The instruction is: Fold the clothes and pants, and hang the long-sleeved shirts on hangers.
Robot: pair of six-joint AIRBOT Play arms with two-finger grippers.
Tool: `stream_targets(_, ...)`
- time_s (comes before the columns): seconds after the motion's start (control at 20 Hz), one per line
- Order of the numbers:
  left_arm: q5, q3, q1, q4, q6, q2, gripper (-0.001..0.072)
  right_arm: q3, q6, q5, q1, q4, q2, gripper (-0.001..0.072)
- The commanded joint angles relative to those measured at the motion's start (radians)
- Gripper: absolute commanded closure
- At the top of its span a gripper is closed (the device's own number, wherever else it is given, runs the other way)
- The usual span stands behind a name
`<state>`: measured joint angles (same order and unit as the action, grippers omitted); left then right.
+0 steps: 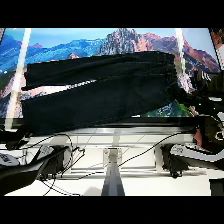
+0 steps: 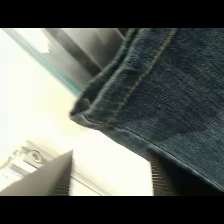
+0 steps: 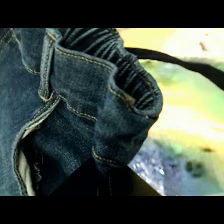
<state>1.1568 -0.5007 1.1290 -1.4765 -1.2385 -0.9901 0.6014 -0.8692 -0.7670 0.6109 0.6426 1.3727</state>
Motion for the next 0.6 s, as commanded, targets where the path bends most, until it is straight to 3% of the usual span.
stream_targets(0.0,-0.075,0.002,0.001,-0.002,-0.012,-0.001,0.0346,0.0,-0.039,-0.018,-0.001,0.099,-0.02,0.0692)
stream_targets(0.3,-0.145,0.039,0.001,0.003,-0.011,-0.001,0.0348,0.0,-0.04,-0.03,-0.001,0.1,-0.085,0.0692)
stream_targets(0.35,-0.152,0.04,0.001,0.003,-0.011,0.0,0.0389,0.0,-0.04,-0.03,-0.001,0.1,-0.096,0.0692)
stream_targets(0.5,-0.177,0.04,0.001,0.003,-0.011,0.0,0.0687,0.0,-0.058,-0.036,-0.001,0.112,-0.121,0.0691)
stream_targets(0.55,-0.182,0.04,0.001,0.003,-0.011,0.0,0.0686,0.0,-0.066,-0.047,-0.001,0.122,-0.127,0.0692)
